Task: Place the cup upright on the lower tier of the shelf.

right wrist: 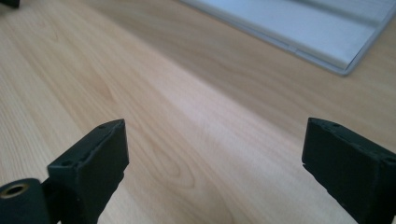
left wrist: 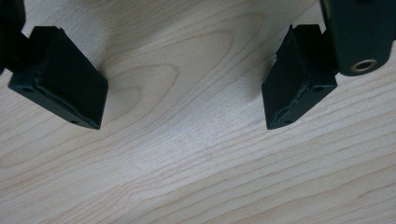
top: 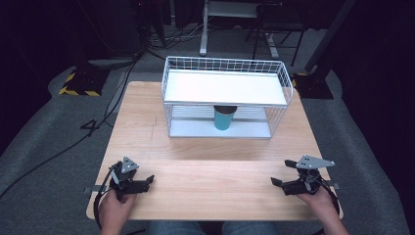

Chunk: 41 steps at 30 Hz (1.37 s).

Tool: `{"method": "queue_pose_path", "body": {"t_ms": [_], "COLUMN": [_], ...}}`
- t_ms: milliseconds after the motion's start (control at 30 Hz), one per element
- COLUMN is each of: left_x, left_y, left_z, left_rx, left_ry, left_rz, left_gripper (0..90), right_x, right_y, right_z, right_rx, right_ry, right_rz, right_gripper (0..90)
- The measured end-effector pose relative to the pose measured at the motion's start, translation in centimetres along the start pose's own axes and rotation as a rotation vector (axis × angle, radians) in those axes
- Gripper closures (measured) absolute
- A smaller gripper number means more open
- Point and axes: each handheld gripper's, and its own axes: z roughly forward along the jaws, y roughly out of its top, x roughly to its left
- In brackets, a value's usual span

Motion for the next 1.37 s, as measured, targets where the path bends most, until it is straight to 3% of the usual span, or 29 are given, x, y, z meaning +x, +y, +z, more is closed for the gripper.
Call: {"method": "queue_pose_path", "body": {"t_ms": [100, 367, 833, 1367], "left_x": [0.0, 0.0, 0.0, 0.0], "left_y": [0.0, 0.0, 0.0, 0.0], "left_z": [0.0, 0.0, 0.0, 0.0], "left_rx": [0.002, 0.000, 0.000, 0.000], "left_ry": [-0.001, -0.001, -0.001, -0.001], "left_rz": [0.000, -0.001, -0.001, -0.001], "left_gripper": [15.0, 15.0, 15.0, 15.0], "right_x": [-0.4, -0.6, -0.5, -0.4], "right_y": [-1.0, -2.8, -3.6, -3.8], "right_z": [0.0, 0.4, 1.5, 2.0], "right_rx": [0.046, 0.088, 0.107, 0.103], "right_ry": [-0.020, -0.065, -0.087, -0.082], "right_rz": [0.009, 0.012, -0.014, 0.004], "right_gripper": [10.3, 10.3, 10.3, 5.9]}}
